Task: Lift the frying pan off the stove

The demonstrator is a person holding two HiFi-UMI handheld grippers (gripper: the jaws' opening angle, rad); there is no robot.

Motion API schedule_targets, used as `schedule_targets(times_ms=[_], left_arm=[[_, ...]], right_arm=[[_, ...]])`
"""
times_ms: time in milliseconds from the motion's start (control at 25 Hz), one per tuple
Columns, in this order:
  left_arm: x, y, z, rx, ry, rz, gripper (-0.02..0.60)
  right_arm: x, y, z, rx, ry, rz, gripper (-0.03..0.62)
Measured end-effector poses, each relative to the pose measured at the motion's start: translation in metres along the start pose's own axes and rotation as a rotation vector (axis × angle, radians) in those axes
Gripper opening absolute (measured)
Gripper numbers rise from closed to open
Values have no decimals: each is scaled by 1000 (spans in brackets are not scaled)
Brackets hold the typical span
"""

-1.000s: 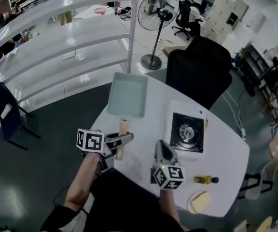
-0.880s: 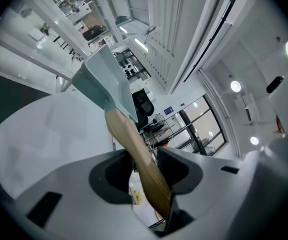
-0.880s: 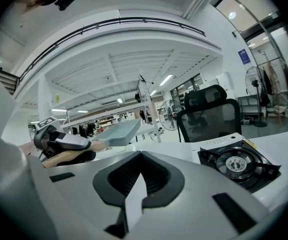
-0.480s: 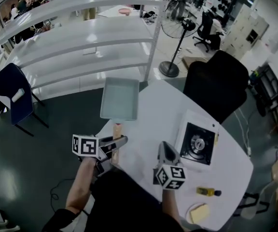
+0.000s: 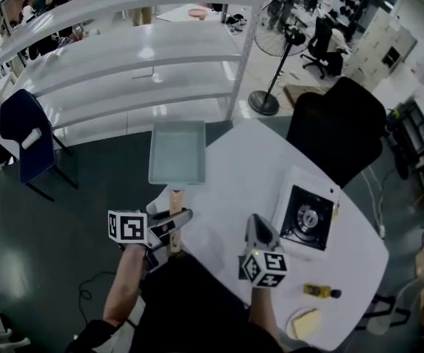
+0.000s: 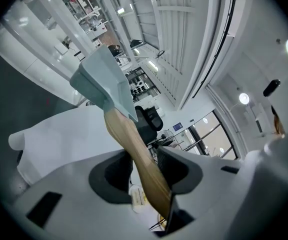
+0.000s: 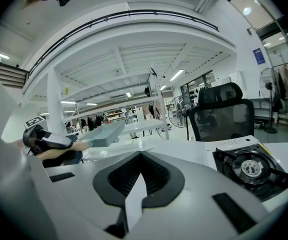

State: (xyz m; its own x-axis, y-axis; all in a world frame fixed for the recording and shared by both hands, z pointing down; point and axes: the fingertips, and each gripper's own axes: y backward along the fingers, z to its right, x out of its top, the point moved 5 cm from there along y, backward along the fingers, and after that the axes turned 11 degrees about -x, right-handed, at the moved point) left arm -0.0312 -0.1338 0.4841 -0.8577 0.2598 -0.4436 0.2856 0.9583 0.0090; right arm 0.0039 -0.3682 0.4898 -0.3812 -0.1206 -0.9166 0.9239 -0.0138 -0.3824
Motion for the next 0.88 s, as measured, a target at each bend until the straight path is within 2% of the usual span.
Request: schedule_targets(times_ms=[880], left_arm=[[-8,1,-11,5,24,-42,152]], right_arm=[[-1,1,-7,8,16,-7,5]])
